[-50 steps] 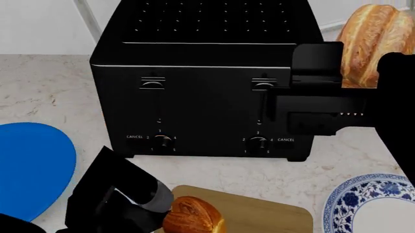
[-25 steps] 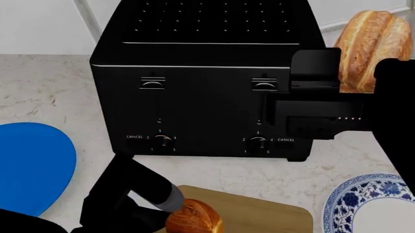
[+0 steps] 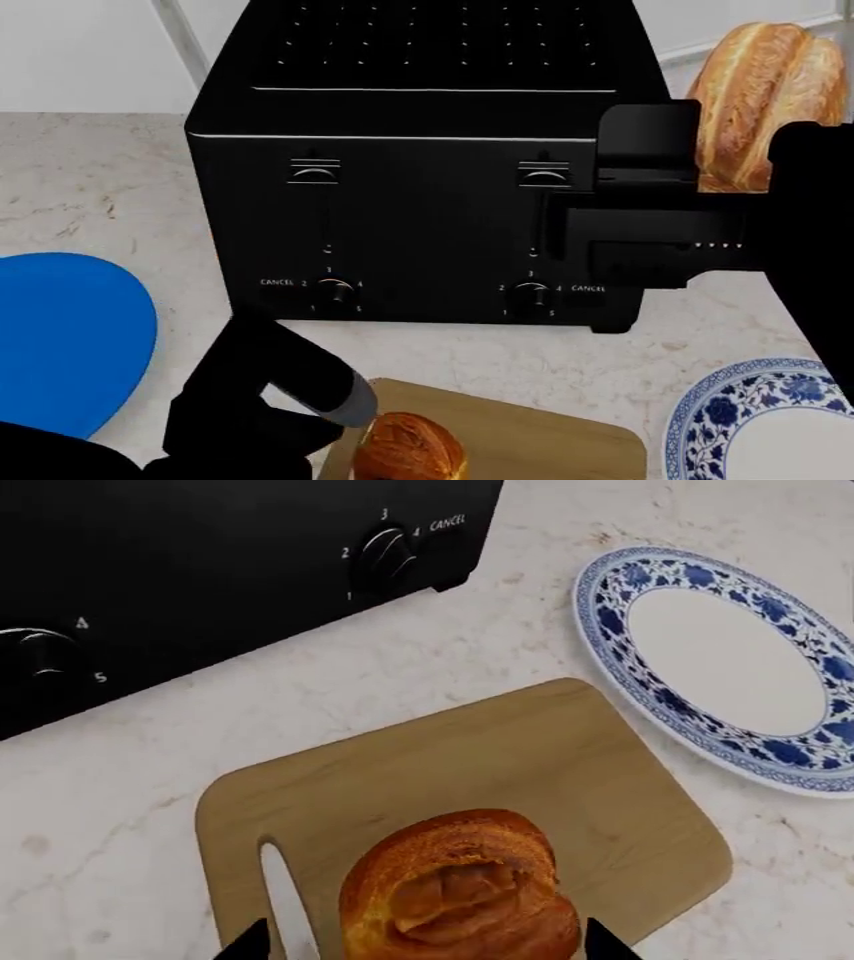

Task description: Place all breads on the cutting board.

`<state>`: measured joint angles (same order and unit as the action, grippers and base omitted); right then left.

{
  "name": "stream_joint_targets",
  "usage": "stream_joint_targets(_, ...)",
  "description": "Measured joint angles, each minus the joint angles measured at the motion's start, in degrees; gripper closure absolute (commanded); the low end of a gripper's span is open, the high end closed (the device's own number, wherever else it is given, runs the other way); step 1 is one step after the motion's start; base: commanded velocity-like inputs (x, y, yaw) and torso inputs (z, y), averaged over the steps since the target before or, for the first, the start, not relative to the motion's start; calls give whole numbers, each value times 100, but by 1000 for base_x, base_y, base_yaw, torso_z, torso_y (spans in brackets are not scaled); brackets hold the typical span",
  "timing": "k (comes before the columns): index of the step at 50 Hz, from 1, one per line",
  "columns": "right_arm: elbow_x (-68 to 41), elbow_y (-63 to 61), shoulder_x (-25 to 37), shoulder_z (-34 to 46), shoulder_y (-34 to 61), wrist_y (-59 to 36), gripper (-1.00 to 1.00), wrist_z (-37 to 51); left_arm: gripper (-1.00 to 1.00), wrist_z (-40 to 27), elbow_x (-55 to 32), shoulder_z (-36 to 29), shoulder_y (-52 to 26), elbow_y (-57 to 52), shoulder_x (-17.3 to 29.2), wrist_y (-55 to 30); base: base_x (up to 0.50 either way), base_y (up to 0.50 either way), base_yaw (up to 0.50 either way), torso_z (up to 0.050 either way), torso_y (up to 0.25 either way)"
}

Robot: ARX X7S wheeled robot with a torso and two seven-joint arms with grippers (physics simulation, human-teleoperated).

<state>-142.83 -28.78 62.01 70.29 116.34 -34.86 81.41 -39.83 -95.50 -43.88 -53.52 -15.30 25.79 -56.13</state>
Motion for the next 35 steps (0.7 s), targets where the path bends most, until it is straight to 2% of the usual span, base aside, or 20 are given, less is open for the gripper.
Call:
stream_joint_targets(19,23,-74,-8,25,-61,7,100,-49,-100,-1654,-1910,579,-1340,-1299,719,242,0,0,0,0,0)
stream_joint_targets(35,-351,-387,-46,56,-252,-9,100,-348,-100,-2186,-2738,1563,-1863,-2058,1769,690,0,0,0,0,0)
